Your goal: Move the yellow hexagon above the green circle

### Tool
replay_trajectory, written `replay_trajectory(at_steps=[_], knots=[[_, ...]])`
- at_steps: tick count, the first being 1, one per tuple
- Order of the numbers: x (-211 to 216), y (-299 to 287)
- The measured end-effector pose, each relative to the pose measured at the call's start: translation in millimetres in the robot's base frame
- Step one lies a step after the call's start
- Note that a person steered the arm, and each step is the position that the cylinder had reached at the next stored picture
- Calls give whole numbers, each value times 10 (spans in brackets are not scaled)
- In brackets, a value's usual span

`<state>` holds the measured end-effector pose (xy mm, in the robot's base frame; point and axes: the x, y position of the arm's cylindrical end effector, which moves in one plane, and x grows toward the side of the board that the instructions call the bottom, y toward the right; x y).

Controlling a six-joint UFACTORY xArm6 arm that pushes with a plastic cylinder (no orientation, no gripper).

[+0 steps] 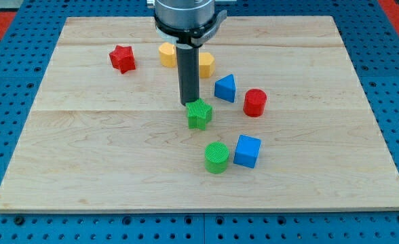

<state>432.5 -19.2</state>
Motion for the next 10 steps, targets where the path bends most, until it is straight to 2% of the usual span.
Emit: replay_trajectory(at_steps=[2,4,6,7,8,10], knots=[[456,183],[3,216],[-490,-126],[-674,87],[-678,437],[-680,479]])
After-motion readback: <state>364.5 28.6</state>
